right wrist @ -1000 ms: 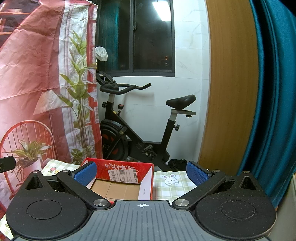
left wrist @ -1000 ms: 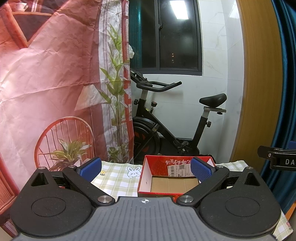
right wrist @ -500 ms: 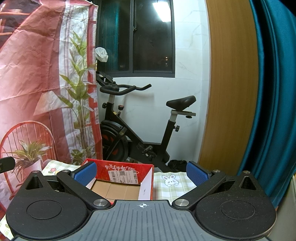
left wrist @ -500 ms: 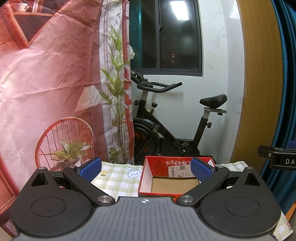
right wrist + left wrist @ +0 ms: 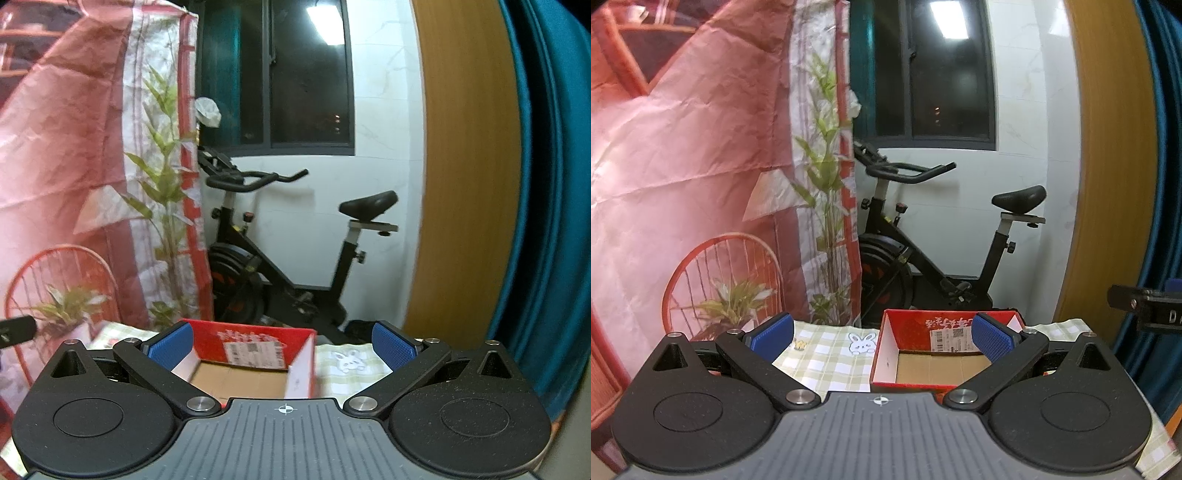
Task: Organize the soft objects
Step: 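Move the left tool toward the orange floral oven mitt beside the box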
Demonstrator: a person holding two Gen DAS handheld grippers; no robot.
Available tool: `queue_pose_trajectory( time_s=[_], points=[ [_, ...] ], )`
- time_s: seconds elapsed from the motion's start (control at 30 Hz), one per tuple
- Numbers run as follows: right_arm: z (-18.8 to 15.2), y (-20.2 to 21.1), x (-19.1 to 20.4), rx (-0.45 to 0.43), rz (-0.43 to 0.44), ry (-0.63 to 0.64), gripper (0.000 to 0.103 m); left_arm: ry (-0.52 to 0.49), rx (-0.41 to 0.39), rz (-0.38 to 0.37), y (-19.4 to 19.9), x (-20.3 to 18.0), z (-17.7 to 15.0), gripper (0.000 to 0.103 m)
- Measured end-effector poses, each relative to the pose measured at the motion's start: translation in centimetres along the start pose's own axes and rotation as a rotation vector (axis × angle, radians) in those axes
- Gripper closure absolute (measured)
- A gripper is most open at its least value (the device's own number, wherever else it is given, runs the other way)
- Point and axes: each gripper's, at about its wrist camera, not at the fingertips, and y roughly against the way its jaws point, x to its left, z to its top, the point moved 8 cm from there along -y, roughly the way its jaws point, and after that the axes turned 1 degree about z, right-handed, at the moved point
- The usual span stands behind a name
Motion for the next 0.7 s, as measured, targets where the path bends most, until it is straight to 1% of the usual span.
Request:
queue_pose_trajectory(
  time_s=[0.13, 0.23, 0.33, 0.4, 0.5, 0.53, 0.57, 0.7],
  points=[
    [-1.4, -0.7, -0.2, -0.039, 0.053, -0.024, 0.000, -0.026, -0.030, -0.058, 0.2, -0.7, -0.9, 0.000],
    [-3.0, -1.6, -0.1, -0.049, 0.078, -0.021, 0.000, -0.004, 0.006, -0.086, -0.8, -0.5, -2.1, 0.000],
    [-5.0, -2.8, 0.1, -0.022, 0.070, -0.016, 0.000, 0.038, 0.049, -0.091, -2.3, 0.3, -3.7, 0.000],
    [-6.5, -3.5, 0.3, 0.000, 0.076, -0.015, 0.000, 0.042, 0.075, -0.071, -3.4, 0.7, -5.1, 0.000],
    [-9.2, -4.5, 0.9, 0.023, 0.116, 0.001, 0.000, 0.035, 0.139, -0.041, -5.2, 1.2, -7.4, 0.000],
    [-10.1, -4.9, 1.3, 0.047, 0.138, 0.013, 0.000, 0.039, 0.160, -0.040, -5.8, 1.4, -8.1, 0.000],
    [-11.0, -5.2, 1.6, 0.074, 0.145, 0.019, 0.000, 0.046, 0.179, -0.044, -6.4, 1.5, -8.9, 0.000],
    [-14.3, -7.0, 2.0, 0.158, 0.123, 0.008, 0.000, 0.078, 0.250, -0.081, -8.1, 1.7, -12.2, 0.004]
  ],
)
